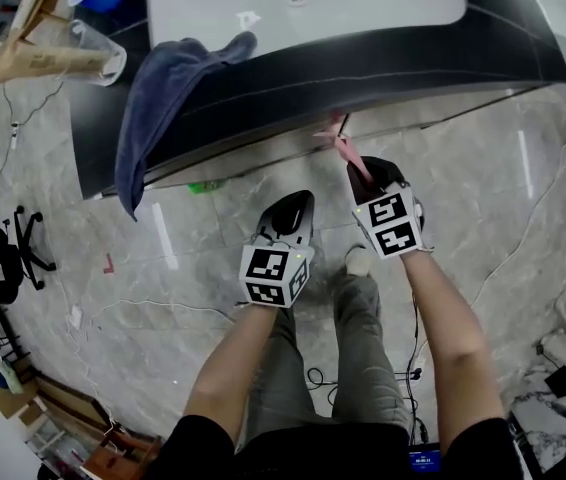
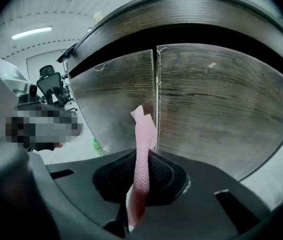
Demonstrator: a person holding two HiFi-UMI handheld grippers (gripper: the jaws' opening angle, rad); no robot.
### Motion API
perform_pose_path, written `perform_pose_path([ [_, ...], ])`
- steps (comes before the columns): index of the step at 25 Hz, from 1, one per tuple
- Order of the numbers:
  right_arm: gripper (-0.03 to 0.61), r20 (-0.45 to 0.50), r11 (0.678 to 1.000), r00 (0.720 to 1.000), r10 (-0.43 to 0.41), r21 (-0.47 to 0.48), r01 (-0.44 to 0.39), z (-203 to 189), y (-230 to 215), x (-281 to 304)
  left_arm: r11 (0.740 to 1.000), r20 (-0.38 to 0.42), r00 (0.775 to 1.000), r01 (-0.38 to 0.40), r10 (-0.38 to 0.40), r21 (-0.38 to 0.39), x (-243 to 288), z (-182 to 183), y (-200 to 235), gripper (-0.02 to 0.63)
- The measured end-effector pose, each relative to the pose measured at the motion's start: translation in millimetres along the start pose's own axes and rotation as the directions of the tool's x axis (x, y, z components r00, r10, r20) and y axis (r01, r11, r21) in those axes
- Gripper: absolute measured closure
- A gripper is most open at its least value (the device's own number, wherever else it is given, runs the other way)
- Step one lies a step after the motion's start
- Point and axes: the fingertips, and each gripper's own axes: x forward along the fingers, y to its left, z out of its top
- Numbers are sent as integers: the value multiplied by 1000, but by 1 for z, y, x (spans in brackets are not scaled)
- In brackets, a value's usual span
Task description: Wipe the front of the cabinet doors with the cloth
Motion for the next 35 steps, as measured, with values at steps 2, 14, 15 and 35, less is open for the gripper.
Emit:
perform_pose_path([
  [2, 537, 6, 1000, 1000, 17, -4, -17, -6, 6, -8, 1000, 6, 1000, 9, -9, -4, 1, 1, -5, 603],
  [14, 537, 4, 979, 983, 182, -99, -181, -3, 107, 2, 999, 2, 999, -44, 44, -8, -42, -17, 34, 604],
  [15, 537, -3, 975, 980, 197, -108, -197, -3, 118, 5, 998, 3, 998, -55, 55, -9, -49, -19, 41, 604],
  [35, 537, -132, 899, 939, 317, -275, -342, 24, 276, 105, 961, 31, 965, -256, 260, -103, -159, -68, 180, 604],
])
